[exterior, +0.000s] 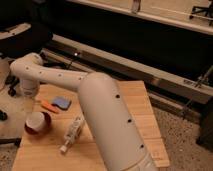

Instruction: Pick up the ceramic cup

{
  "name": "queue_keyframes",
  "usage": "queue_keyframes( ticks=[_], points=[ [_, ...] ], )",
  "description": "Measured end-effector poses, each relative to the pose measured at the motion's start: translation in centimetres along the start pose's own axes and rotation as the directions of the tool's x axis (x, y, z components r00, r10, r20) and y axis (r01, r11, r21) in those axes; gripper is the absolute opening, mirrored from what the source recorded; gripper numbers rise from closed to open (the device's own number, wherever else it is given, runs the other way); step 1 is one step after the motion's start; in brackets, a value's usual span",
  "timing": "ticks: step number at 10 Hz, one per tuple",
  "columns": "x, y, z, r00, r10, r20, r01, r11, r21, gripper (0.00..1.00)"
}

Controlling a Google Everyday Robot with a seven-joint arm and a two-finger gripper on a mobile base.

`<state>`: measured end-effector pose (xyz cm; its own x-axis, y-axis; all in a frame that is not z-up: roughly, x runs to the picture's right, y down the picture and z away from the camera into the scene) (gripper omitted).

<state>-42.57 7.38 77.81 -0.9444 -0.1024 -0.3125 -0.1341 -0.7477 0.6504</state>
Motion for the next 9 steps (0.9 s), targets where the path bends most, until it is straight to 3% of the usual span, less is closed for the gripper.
queue_keyframes(
  ticks=[3, 6, 9],
  points=[
    [2.7, -2.0, 1.7, 0.999, 0.014, 0.043, -0.014, 1.000, -0.010, 0.80],
    [0.8, -2.9, 0.5, 0.991, 0.068, 0.115, -0.065, 0.997, -0.029, 0.80],
    [-2.5, -3.0, -1.6, 0.980, 0.137, 0.147, -0.129, 0.990, -0.061, 0.80]
  ],
)
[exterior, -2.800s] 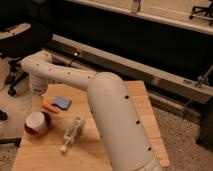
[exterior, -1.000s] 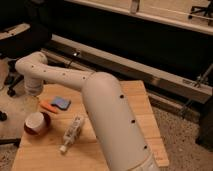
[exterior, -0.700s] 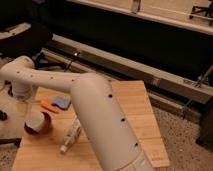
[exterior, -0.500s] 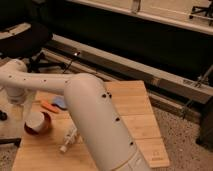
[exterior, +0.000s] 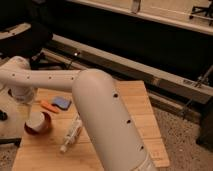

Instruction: Pick up the ceramic cup

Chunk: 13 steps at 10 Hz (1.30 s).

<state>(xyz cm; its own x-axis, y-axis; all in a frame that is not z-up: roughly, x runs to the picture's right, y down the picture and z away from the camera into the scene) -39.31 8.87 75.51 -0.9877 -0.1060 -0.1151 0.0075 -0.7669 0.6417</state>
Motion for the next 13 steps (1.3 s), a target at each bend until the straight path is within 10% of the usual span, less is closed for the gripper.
queue_keyframes(
  ticks=[6, 9, 13],
  points=[
    [-1.6, -1.4, 3.4, 0.998, -0.037, 0.041, 0.039, 0.998, -0.055, 0.74],
    [-1.1, -1.5, 3.9, 0.995, -0.057, 0.086, 0.067, 0.990, -0.120, 0.42],
    [-0.3, -3.0, 5.0, 0.990, -0.102, 0.102, 0.112, 0.989, -0.101, 0.05]
  ],
)
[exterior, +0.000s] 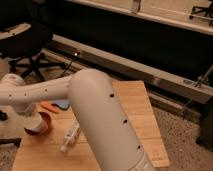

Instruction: Pick up the ceramic cup

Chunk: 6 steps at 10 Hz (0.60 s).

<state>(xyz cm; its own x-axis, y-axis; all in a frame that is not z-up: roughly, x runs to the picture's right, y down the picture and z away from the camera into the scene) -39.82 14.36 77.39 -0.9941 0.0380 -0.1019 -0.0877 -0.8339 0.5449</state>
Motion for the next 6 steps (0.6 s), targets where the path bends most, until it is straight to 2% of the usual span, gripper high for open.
queue_keyframes(
  ticks=[2, 3, 4, 5, 6],
  points=[
    [1.0, -1.4, 0.9, 0.999, -0.034, -0.013, 0.035, 0.998, 0.051, 0.00],
    [1.1, -1.7, 1.0, 0.999, -0.019, -0.040, 0.022, 0.996, 0.084, 0.00],
    [0.5, -1.6, 0.7, 0.997, 0.023, -0.073, -0.015, 0.993, 0.119, 0.00],
    [-0.9, -0.9, -0.2, 0.988, 0.099, -0.118, -0.082, 0.986, 0.147, 0.00],
    [-3.0, 0.0, -1.7, 0.974, 0.174, -0.144, -0.151, 0.977, 0.153, 0.00]
  ],
)
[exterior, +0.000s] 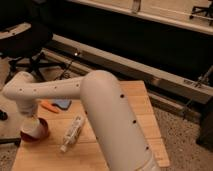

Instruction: Pick up the ceramic cup

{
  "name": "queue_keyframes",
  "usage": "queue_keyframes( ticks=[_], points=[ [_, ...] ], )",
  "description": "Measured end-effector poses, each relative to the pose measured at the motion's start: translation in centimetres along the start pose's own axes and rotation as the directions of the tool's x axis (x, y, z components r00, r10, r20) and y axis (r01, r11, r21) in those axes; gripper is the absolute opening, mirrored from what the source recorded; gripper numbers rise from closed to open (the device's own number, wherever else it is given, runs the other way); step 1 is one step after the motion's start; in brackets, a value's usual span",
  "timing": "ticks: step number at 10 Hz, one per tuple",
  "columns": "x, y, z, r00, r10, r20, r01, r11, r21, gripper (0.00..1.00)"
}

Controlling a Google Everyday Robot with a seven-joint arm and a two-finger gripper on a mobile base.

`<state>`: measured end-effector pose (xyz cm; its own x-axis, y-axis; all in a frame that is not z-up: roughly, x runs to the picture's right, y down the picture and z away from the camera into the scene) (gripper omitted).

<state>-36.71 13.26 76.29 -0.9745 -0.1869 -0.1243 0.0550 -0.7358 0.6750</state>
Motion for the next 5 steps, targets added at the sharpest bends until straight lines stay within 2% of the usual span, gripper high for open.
queue_keyframes(
  ticks=[1, 3, 4, 5],
  points=[
    [-2.0, 0.8, -1.9, 0.998, 0.058, -0.017, -0.058, 0.998, -0.014, 0.00],
    [-6.9, 2.3, -6.4, 0.982, 0.173, -0.072, -0.178, 0.982, -0.063, 0.00],
    [-9.3, 2.5, -9.3, 0.962, 0.231, -0.144, -0.243, 0.967, -0.072, 0.00],
    [-10.4, 2.5, -10.7, 0.947, 0.257, -0.191, -0.274, 0.959, -0.070, 0.00]
  ],
)
